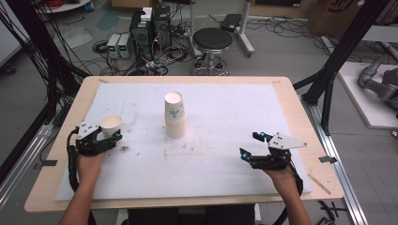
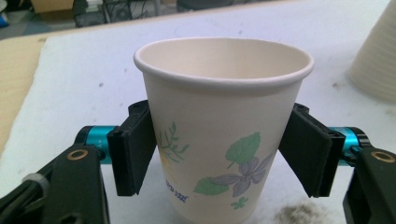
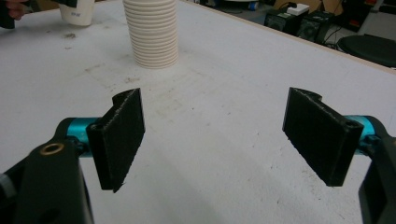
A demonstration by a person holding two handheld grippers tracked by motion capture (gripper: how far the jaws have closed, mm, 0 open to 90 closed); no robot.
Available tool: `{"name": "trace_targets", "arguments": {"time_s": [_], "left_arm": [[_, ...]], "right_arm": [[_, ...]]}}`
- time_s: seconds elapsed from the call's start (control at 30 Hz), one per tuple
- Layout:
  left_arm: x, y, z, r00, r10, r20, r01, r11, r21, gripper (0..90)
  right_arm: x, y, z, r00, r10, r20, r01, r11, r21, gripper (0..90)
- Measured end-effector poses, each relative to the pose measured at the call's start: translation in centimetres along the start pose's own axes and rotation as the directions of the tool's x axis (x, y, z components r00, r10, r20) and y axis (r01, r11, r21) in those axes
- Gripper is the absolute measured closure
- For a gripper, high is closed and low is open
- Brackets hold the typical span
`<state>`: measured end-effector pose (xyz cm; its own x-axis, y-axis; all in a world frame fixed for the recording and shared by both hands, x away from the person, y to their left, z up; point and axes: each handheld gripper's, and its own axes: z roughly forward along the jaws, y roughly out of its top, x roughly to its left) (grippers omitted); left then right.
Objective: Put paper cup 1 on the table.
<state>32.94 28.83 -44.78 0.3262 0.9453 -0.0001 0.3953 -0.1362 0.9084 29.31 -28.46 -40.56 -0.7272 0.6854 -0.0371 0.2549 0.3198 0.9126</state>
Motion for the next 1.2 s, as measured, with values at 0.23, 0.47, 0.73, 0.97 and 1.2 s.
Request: {"name": "trace_targets", "arguments": {"time_s": [0.23, 0.47, 0.73, 0.97, 1.2], "left_arm": [[-0.3, -0.3, -0.7, 0.9997, 0.013, -0.022, -0.013, 0.9996, 0.027, 30.5], [-0.5, -0.5, -1.2, 0.999, 0.01, -0.044, -0.007, 0.9981, 0.062, 28.3], [-0.7, -0.5, -3.8, 0.9989, -0.039, -0.025, 0.04, 0.9988, 0.028, 18.0], [-1.5, 0.3, -7.3, 0.9976, -0.069, -0.008, 0.066, 0.9812, -0.181, 17.8], [-3.3, 1.2, -7.4, 0.9792, -0.057, 0.195, 0.126, 0.9218, -0.367, 15.9]], "right_arm": [[0.0, 0.1, 0.0, 1.0, -0.007, 0.0, 0.007, 1.0, -0.002, 21.5], [0.1, 0.2, -0.2, 1.0, 0.0, -0.009, 0.0, 1.0, 0.0, 21.5], [-0.2, 0.0, -0.2, 0.9999, 0.003, -0.011, -0.003, 1.0, 0.005, 21.4], [-0.5, -0.2, -0.6, 0.9998, 0.005, 0.022, -0.006, 0.9999, 0.015, 21.4], [-1.1, -0.6, -0.8, 0.9962, 0.034, 0.08, -0.038, 0.9977, 0.055, 21.4]]}}
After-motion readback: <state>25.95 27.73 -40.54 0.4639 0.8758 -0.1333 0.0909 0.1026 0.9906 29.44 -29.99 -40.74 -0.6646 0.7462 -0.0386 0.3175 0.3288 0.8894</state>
